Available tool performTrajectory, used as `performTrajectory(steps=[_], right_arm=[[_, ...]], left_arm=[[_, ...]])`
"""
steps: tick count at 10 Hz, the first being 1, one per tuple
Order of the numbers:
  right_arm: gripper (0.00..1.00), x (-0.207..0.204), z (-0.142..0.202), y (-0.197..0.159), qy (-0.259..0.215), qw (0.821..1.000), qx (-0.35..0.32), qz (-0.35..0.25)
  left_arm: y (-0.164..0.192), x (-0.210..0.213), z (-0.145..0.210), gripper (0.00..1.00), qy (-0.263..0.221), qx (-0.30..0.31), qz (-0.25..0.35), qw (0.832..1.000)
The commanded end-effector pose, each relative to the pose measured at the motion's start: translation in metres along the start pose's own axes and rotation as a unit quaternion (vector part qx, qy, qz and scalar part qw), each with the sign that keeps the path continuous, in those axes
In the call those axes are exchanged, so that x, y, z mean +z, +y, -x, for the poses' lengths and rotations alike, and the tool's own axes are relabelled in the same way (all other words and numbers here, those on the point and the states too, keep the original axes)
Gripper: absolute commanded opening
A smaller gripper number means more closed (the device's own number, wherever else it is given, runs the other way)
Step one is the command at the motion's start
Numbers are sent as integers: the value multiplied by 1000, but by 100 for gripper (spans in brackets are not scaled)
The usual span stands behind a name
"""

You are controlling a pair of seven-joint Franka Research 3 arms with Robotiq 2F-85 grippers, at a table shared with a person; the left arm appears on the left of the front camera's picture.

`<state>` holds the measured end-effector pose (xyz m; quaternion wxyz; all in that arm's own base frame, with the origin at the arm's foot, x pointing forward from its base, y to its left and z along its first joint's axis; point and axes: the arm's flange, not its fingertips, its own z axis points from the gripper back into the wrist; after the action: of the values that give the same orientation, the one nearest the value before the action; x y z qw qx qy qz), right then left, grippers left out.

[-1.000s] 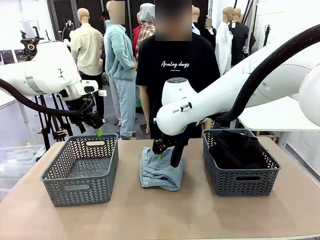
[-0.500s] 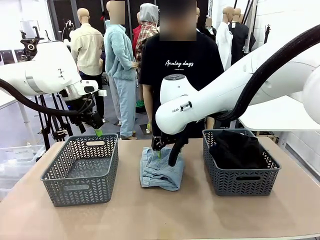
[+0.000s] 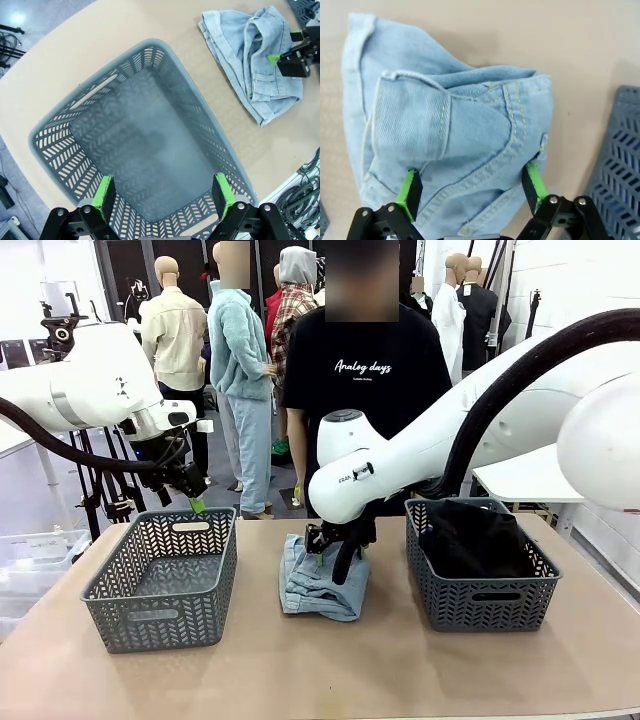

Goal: Sort the tops and bottoms.
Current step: Lift clothes from the center of the table with your right hand.

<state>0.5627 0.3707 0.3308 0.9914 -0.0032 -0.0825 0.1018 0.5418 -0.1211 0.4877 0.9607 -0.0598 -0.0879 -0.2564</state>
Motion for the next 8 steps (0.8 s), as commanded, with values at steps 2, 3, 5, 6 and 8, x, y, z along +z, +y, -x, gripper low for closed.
performTrajectory(steps=[2,3,5,6,8], right_arm=[[71,-11,-7,0,19,1000,-5,17],[51,-10,-6,-1,21,1000,-8,14],[12,-9,-6,-3,24,1000,-14,14],[0,-10,-6,-4,29,999,-19,16],[0,-11,-7,-9,33,999,-29,8]], left_arm=[[1,2,0,100,-3,3,5,1000],[1,2,0,100,-3,3,5,1000],[1,2,0,100,-3,3,5,1000],[1,2,0,100,-3,3,5,1000],[1,2,0,100,-3,3,5,1000]])
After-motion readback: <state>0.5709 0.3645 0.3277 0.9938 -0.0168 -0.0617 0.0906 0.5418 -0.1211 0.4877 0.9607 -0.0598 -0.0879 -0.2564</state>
